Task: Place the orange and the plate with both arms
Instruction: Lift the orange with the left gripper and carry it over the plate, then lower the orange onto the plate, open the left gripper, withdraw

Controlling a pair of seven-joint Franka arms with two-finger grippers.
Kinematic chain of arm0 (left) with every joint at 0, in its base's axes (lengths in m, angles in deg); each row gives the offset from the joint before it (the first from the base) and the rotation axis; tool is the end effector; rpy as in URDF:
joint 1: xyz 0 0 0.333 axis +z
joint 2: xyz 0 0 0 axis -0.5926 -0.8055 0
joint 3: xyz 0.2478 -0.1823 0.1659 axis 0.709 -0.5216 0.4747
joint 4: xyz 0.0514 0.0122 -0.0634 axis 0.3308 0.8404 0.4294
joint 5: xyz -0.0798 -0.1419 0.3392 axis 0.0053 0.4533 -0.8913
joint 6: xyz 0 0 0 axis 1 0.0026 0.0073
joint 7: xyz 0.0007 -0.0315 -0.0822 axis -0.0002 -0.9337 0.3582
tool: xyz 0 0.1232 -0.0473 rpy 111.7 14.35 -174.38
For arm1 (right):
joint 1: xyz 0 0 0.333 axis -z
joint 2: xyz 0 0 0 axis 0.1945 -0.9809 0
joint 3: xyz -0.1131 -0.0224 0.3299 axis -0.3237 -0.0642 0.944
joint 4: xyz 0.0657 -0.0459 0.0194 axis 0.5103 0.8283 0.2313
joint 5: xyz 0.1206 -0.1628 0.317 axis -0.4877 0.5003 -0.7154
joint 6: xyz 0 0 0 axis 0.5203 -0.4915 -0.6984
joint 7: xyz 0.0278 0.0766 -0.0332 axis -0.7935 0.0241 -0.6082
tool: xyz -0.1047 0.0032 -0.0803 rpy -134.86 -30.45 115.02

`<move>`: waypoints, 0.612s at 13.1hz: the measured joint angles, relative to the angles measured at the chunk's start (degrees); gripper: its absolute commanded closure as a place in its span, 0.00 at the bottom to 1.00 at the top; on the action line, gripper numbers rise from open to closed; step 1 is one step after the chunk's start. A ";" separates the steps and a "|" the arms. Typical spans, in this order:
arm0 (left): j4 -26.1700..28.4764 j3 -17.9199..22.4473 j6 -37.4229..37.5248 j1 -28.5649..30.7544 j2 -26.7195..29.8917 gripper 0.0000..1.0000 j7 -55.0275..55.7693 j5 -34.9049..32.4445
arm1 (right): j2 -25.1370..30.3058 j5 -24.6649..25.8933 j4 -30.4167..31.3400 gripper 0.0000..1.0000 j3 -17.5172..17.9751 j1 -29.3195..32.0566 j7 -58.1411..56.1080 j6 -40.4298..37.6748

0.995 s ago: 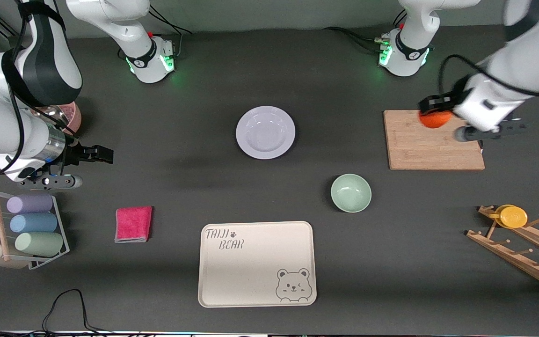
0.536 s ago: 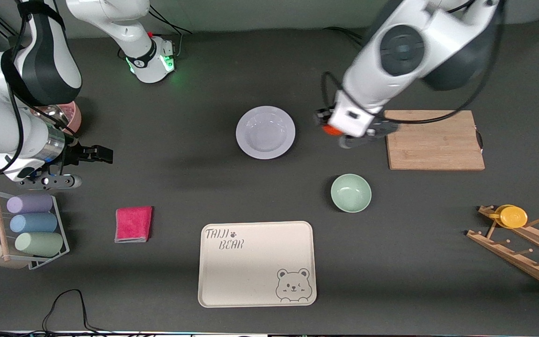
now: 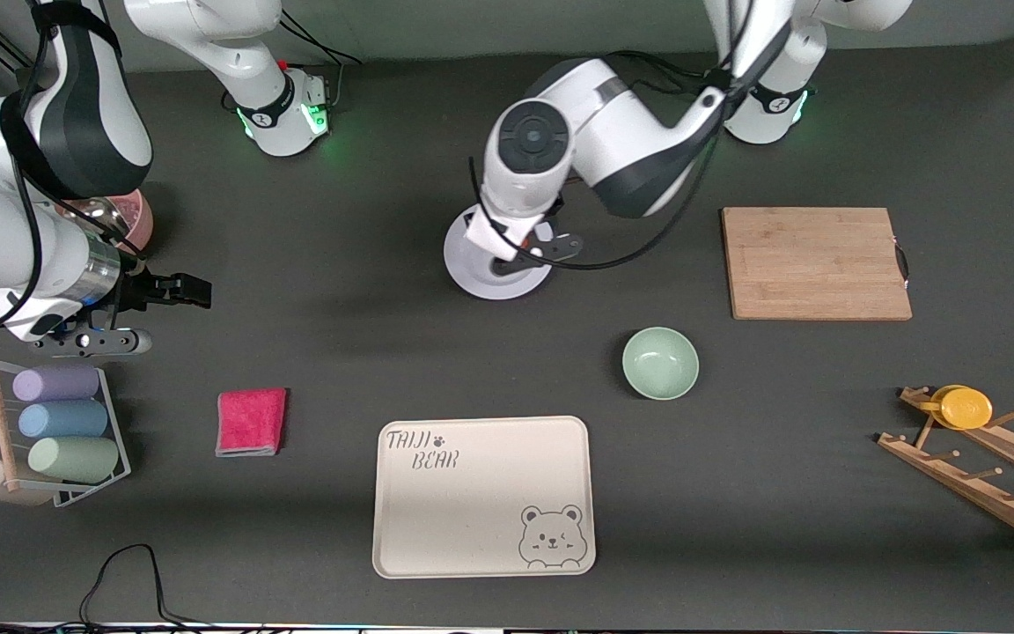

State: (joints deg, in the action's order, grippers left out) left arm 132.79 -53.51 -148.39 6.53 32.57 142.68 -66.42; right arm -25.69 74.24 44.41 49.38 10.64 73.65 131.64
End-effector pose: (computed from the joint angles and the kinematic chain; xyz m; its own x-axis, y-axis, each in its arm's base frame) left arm 0.4339 -0.5265 0.4167 0.9207 0.2790 -0.2727 0.2974 -0.9544 0.0276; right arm 0.5593 0.0476 0.4952 0.9873 0.0021 -0.1587 0.0081 -0.9993 0.0376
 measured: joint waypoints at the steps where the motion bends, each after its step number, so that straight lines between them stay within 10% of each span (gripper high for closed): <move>1: 0.25 0.01 -1.80 -1.54 -1.32 1.00 0.42 -0.75 | 0.00 0.00 0.00 0.00 -0.03 0.03 0.00 0.01; 8: 13.94 0.43 -20.97 -4.61 -4.84 1.00 1.04 -5.92 | 0.74 0.00 -0.17 0.00 -0.10 0.12 0.00 0.07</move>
State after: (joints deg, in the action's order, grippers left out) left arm 146.73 -53.09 -169.36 1.92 27.73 143.72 -72.35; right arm -24.95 74.24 44.25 49.28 10.76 73.65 131.71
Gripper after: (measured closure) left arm 0.313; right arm 0.000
